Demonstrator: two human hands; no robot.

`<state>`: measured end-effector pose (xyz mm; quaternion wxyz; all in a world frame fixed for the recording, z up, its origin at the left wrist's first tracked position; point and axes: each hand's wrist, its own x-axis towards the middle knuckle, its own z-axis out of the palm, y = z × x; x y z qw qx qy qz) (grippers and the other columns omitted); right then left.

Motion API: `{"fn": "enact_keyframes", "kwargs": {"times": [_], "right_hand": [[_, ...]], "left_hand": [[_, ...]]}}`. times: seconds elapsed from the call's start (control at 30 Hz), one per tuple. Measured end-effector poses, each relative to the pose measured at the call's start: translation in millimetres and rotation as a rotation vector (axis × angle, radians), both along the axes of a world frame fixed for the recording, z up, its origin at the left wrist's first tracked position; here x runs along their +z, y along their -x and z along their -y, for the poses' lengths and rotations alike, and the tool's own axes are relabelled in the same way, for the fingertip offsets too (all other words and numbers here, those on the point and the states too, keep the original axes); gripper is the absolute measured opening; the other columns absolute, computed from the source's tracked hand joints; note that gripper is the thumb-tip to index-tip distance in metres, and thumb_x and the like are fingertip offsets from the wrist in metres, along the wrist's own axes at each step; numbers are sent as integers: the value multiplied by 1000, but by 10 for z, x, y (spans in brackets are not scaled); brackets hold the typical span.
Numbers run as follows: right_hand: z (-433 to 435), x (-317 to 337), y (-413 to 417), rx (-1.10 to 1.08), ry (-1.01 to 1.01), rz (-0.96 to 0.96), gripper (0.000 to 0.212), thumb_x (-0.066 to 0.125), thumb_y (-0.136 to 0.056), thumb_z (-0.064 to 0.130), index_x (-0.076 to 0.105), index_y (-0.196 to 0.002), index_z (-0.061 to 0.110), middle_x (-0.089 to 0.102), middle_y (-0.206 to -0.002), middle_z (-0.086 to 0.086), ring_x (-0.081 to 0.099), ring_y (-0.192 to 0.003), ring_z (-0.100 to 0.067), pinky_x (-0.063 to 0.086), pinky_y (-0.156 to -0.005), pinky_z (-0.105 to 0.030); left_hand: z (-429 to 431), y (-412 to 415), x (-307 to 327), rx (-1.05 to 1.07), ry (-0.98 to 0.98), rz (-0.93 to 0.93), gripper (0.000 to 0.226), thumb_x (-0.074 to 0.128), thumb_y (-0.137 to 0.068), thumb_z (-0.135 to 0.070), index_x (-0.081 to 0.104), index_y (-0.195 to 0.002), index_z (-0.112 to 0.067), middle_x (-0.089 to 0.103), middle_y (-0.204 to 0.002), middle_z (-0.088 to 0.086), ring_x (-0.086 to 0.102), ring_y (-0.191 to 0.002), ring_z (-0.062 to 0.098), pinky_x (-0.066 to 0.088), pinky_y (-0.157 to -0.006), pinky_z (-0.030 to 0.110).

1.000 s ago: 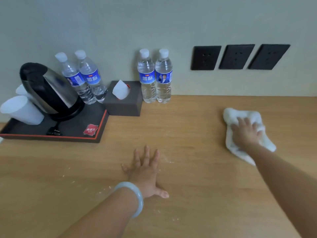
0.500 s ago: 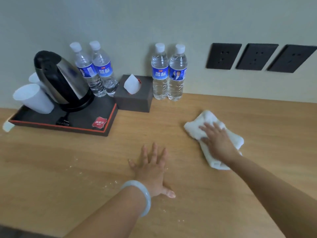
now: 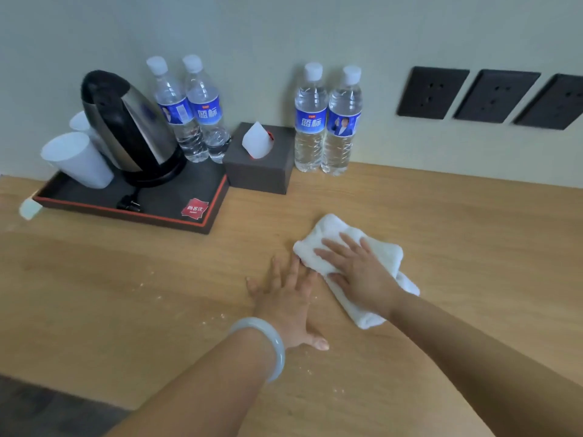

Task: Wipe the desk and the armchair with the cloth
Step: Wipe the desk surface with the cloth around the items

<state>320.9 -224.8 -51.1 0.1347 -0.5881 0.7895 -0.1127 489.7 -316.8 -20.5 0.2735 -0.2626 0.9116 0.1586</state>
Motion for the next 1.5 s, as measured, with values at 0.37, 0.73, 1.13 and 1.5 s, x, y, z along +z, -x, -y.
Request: {"fn": "enact_keyframes", "kwargs": {"times": [0.37, 0.73, 1.13, 1.5], "right_hand": [[1372, 144, 541, -339, -226, -125, 50, 30, -98, 37, 20, -147, 40, 17, -157, 6, 10, -143, -33, 15, -112, -58], [577, 47, -257, -174, -57, 20, 45, 36, -99, 37, 30, -144, 42, 20, -159, 9, 4, -148, -24, -1, -118, -51], [-1301, -30, -1333, -278, 0, 85, 48, 34, -101, 26, 26, -145, 42, 11, -158, 15, -4, -149, -18, -7, -120, -41], [-1445, 125, -1889, -807, -101, -95, 58, 24, -85, 20, 48, -138, 10, 44, -145, -19, 31, -136, -47, 34, -106, -57]], "left_hand": [[718, -486, 33, 58, 30, 67, 144, 79, -55, -68, -29, -146, -36, -49, -146, -3, -36, -139, 32, 4, -110, 73], [732, -515, -43, 57, 26, 38, 142, 78, -55, -69, -25, -147, -37, -46, -148, -4, -35, -140, 32, 3, -109, 74], [697, -512, 61, 50, 59, 65, 138, 76, -56, -73, -21, -149, -38, -39, -153, -7, -27, -144, 31, 10, -110, 72], [-287, -1132, -91, -176, 16, 41, 145, 80, -51, -66, -32, -140, -45, -56, -137, -15, -45, -132, 26, -3, -105, 75]]}}
